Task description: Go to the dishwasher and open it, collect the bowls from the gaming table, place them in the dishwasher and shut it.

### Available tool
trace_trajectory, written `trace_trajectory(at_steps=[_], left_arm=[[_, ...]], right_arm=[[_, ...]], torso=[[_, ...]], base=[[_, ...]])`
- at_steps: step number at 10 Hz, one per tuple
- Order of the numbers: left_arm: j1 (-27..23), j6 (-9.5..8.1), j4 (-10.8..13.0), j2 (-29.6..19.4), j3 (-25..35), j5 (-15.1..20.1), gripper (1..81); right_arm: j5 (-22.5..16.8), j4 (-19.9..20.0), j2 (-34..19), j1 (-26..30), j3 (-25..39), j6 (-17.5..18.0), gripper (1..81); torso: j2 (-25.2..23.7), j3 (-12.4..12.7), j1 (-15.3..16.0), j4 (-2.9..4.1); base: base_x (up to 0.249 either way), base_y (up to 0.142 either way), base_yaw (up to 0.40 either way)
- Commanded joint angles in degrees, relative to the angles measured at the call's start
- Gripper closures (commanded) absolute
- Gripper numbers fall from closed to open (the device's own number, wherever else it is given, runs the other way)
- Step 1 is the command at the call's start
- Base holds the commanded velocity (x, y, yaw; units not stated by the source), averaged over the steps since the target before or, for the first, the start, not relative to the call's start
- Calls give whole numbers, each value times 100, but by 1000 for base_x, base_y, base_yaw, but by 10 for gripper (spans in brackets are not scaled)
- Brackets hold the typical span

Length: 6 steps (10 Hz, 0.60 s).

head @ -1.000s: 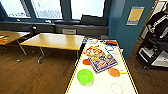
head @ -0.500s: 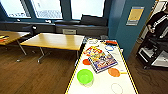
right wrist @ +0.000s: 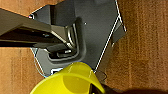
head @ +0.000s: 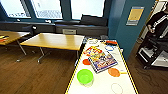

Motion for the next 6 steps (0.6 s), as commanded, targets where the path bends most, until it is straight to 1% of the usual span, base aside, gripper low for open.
trace_trajectory(at_steps=[1,2,3,5,6], left_arm=[[-705,-91,-19,-1285,1281,208,10],[-907,-91,-19,-1425,1563,261,10],[-1110,-109,-97,-1531,1836,278,10],[-1523,-109,-379,-1664,2328,489,10],[-1673,-109,-493,-1690,2558,516,10]], right_arm=[[-288,-121,-93,29,32,-10,811],[-288,-113,-58,47,23,-10,811],[-288,-121,-23,56,-3,-10,811],[-288,-139,21,65,-4,-10,811],[-288,-112,22,82,-4,-10,811]], torso=[[2,0,0,0],[2,0,0,0],[2,0,0,0],[2,0,0,0],[2,0,0,0]], base=[[0,0,0],[0,0,0],[0,0,0],[0,0,0],[0,0,0]])
